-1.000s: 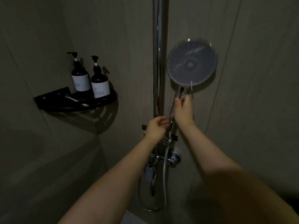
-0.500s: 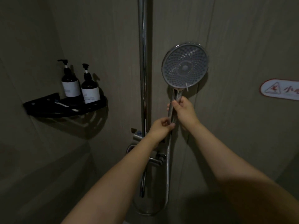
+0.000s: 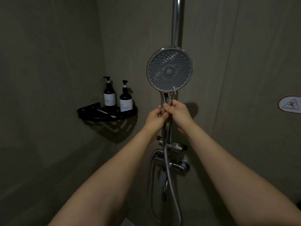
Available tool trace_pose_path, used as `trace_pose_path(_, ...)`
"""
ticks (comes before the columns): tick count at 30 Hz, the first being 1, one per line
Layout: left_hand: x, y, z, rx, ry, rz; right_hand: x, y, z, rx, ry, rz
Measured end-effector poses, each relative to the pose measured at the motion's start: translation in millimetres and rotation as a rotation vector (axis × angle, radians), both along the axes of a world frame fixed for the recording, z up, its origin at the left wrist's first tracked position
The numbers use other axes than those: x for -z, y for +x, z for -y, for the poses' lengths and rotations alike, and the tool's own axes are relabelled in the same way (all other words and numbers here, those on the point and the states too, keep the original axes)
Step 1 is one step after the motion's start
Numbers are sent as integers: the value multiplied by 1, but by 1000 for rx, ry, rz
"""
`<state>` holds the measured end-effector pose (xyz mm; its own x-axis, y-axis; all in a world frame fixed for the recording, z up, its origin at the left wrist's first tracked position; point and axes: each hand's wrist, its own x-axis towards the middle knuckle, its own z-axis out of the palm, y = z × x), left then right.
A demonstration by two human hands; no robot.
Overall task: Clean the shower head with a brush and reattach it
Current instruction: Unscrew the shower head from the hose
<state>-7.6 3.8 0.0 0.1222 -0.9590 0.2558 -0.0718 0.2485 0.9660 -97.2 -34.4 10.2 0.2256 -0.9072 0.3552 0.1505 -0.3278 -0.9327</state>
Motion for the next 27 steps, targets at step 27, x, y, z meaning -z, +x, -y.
trace_pose_path(27, 16, 111, -60, -334, 8, -290, 98, 114, -70, -126, 32, -307)
